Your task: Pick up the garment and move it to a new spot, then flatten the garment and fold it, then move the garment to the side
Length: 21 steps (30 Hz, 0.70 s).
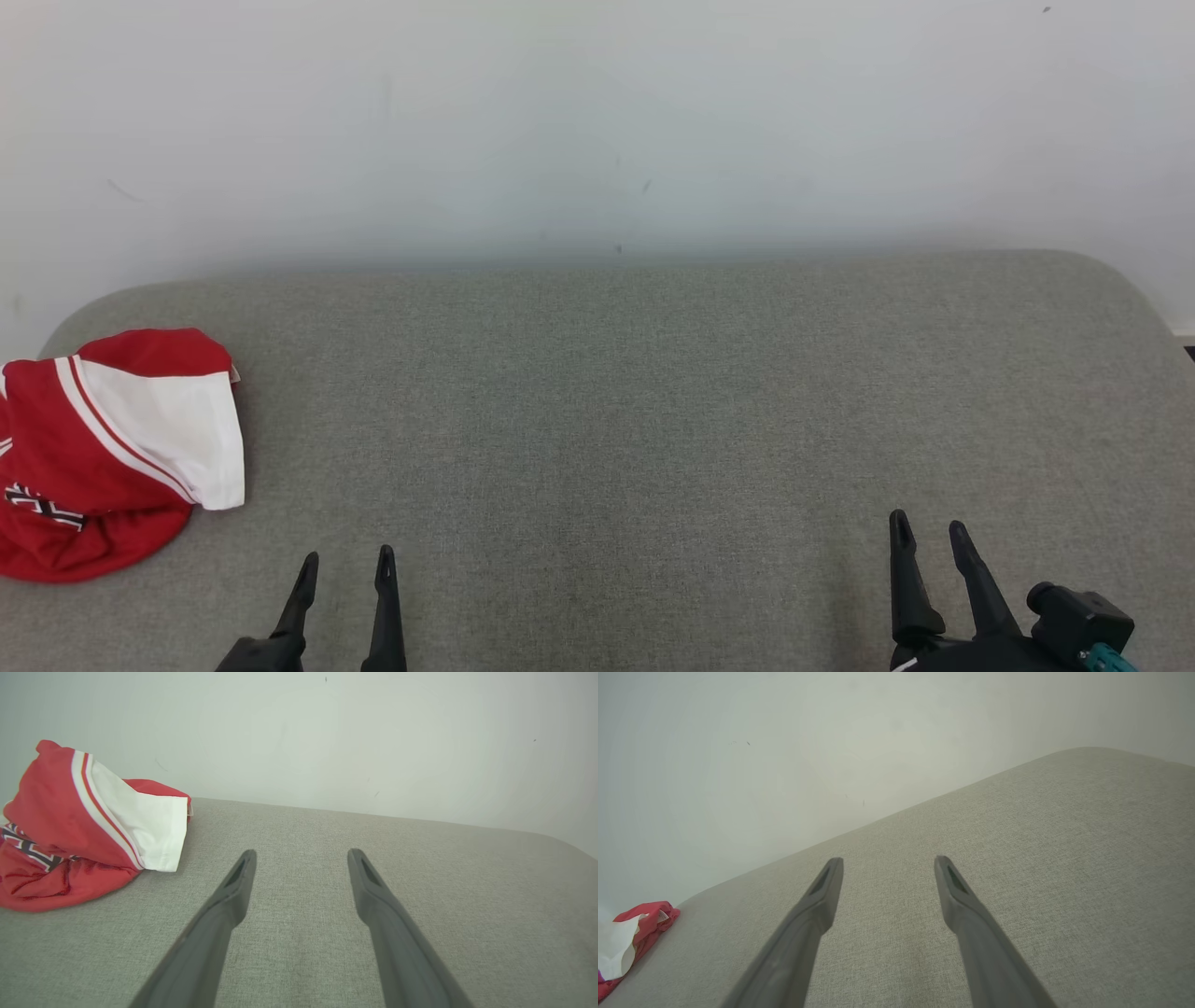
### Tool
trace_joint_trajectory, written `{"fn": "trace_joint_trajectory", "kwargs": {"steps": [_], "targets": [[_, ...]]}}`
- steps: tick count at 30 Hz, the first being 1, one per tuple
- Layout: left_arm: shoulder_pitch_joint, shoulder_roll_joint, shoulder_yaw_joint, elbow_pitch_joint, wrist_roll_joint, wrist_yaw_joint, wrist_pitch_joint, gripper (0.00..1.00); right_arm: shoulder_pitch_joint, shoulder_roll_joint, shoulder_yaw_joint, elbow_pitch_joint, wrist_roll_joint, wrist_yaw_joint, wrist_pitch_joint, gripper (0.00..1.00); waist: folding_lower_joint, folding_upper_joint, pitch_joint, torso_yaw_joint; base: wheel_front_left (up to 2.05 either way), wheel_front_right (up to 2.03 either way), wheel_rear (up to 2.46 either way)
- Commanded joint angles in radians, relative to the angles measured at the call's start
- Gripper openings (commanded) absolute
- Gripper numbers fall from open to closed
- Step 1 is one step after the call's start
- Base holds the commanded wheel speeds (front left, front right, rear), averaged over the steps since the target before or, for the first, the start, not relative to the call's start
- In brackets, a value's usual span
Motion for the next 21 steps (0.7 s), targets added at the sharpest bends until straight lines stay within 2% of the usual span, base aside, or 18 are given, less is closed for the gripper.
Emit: {"fn": "trace_joint_trajectory", "kwargs": {"steps": [1,21], "targets": [[0.008,0.006,-0.003,-0.002,0.027,0.002,-0.01,1.0,0.006,0.0,0.002,-0.006,-0.022,-0.002,-0.009,1.0,0.0,-0.0001,0.0,0.0,0.0,0.0,0.0],[0.018,0.002,-0.022,-0.015,0.174,0.012,-0.051,1.0,0.018,0.0,0.008,-0.01,-0.173,-0.002,-0.049,1.0,0.0,-0.0001,-0.009,-0.002,0.0,0.0,0.0]]}}
